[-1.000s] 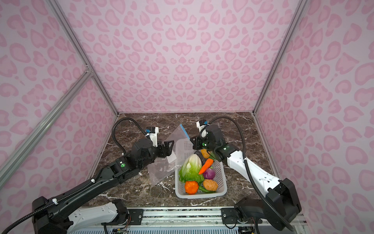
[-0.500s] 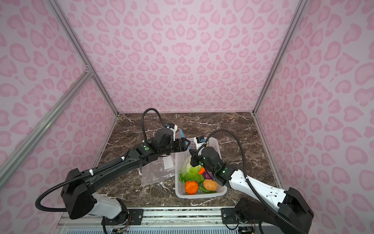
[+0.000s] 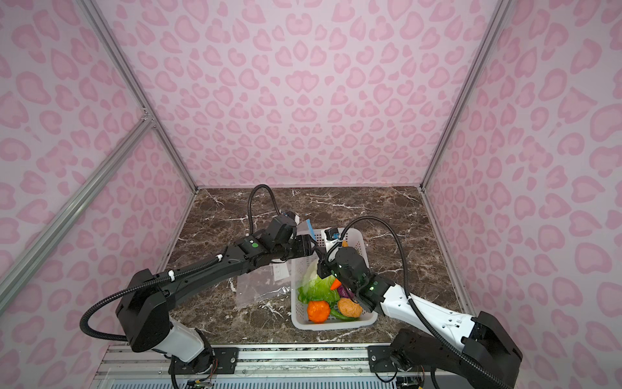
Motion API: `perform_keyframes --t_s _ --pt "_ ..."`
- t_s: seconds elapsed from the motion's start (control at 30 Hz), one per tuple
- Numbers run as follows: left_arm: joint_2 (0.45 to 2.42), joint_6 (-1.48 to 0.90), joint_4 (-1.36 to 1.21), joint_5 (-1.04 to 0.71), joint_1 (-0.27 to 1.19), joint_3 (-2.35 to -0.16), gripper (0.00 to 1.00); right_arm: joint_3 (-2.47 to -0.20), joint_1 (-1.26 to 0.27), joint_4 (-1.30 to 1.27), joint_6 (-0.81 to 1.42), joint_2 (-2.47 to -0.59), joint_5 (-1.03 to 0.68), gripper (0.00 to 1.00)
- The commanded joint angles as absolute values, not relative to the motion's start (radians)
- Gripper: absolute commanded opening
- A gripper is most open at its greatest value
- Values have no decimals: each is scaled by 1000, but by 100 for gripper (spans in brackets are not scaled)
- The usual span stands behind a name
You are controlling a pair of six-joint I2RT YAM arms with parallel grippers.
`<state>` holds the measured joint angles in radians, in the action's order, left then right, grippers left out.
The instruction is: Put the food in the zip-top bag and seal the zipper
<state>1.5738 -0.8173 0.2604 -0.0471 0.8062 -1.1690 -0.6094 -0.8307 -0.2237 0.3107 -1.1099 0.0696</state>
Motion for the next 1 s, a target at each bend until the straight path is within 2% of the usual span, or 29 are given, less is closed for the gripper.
perform_keyframes --t_s 0.0,0.17,0.23,0.27,0.43,0.47,0.5,0.53,0.63,0.67,0.73,0.83,0.97 --pt "1586 -819 260 -41 803 -1184 70 -603 -835 -285 293 -1113 61 0" --pt "1607 -816 253 -38 804 -1196 69 -608 -842 -283 286 -1131 49 0" --pt "1612 -818 245 -44 803 -1197 62 -612 -841 -281 283 -1141 41 0" --pt "1615 -816 243 -46 804 -1198 55 -612 -841 -280 284 -1145 39 0" --pt "1615 -796 250 -41 803 -1200 6 -619 -843 -270 305 -1155 30 0" --pt "1613 -794 253 -37 803 -1198 3 -621 -842 -264 315 -1154 32 0" --pt "1611 -792 253 -33 802 -1193 3 -625 -842 -257 331 -1152 37 0" --pt "1607 -790 252 -30 801 -1188 3 -629 -838 -251 341 -1148 37 6" --pt "1595 -785 246 -22 801 -1172 3 -650 -804 -212 367 -1127 4 35" --pt "1589 -782 244 -19 802 -1166 3 -656 -780 -202 383 -1117 -25 42" --pt "1583 -773 245 -17 802 -1160 3 -662 -724 -199 428 -1102 -90 51" --pt "1580 -770 241 -19 802 -1145 3 -670 -631 -193 491 -1100 -190 53" --pt "1574 -778 223 -29 801 -1121 3 -693 -562 -135 519 -1162 -284 49"
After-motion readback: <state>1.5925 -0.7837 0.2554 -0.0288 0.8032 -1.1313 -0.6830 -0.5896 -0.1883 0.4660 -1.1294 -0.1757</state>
